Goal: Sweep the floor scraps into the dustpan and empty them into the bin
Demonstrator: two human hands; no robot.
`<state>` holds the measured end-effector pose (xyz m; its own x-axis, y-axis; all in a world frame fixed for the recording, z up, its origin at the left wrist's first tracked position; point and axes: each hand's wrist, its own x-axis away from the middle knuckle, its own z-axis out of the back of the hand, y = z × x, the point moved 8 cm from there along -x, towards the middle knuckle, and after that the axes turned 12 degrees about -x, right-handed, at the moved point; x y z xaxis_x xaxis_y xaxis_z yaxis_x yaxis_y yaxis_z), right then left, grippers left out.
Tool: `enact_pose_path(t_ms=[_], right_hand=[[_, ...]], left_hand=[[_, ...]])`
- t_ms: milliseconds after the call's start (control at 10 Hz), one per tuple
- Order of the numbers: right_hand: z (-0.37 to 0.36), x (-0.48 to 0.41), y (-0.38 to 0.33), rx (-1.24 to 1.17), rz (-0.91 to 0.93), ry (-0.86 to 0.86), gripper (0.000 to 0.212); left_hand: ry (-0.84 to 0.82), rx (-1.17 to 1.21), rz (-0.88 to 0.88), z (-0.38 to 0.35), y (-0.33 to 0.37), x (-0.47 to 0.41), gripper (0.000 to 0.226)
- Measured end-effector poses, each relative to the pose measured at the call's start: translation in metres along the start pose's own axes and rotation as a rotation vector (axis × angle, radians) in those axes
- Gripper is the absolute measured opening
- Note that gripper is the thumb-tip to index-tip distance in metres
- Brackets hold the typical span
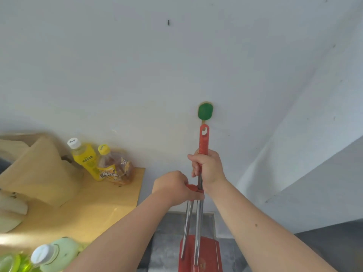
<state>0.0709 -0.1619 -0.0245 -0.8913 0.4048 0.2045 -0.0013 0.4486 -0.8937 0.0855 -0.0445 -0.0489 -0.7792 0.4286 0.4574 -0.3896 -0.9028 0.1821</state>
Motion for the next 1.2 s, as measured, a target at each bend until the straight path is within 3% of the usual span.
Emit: enact_pose_path(t_ms=[600,800,900,1000,1100,1200], right_hand=[[0.018,-0.036,0.028,0.103,-0.091,0.097,0.029],[0.02,-0.037,0.022,0.227,-0.129,0.085,0.018],[0.023,-0.024,0.021,0.276,-0.106,0.102,0.019],[0.021,-0.006,0.019,0.313,-0.106,0.075,0.05],[0.021,0.007,0.014,0.327,-0.097,0.08,0.066],[0.025,0.021,0.007,0.317,-0.081,0.073,0.072]], left_hand=[[0.055,-0.074,-0.025,-0.022,-0.006,-0.054,0.057],[0.156,-0.306,-0.075,-0.019,-0.001,-0.062,0.059],[0.292,-0.439,-0.115,-0.019,0.0,-0.052,0.046],[0.307,-0.374,-0.102,-0.029,-0.005,-0.038,0.059],[0.269,-0.293,-0.092,-0.024,-0.005,-0.023,0.075],[0.27,-0.26,-0.107,-0.013,0.002,-0.007,0.071]])
